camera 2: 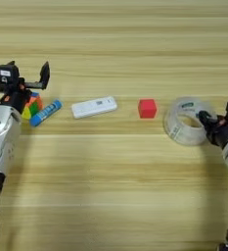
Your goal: Move the objects on the table
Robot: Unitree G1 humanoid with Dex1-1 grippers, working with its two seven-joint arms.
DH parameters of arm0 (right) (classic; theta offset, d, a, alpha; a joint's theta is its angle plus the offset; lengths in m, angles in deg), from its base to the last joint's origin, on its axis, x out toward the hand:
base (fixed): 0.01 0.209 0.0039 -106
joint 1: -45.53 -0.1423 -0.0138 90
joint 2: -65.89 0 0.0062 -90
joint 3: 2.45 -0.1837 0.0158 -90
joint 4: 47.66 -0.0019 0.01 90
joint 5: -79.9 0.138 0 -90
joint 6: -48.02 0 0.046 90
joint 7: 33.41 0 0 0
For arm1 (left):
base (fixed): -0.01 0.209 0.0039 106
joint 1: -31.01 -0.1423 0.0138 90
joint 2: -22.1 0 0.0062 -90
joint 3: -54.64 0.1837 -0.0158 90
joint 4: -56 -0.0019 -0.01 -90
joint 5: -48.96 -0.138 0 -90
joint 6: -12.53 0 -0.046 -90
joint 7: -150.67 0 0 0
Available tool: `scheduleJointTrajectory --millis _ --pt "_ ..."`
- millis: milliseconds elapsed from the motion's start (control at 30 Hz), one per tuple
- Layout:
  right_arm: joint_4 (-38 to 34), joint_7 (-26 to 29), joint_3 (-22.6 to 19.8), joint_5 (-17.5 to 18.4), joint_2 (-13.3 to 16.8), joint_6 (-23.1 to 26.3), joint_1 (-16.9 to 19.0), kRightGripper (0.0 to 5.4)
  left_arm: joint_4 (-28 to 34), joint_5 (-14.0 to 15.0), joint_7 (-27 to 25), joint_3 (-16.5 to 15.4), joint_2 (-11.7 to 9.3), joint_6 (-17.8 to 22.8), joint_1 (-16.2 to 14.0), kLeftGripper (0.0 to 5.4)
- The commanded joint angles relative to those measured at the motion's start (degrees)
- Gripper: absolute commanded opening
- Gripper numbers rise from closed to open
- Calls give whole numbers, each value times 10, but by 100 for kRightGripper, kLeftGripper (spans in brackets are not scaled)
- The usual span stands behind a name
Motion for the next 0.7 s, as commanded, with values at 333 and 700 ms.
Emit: scheduleJointTrajectory --millis 333,700 --pt "3 1 13 8 1 -20 -21 244 8 -3 0 4 -2 10 -5 540" --pt "-29 -1 16 11 -3 -26 -14 372 7 -3 0 4 -1 10 -6 540"
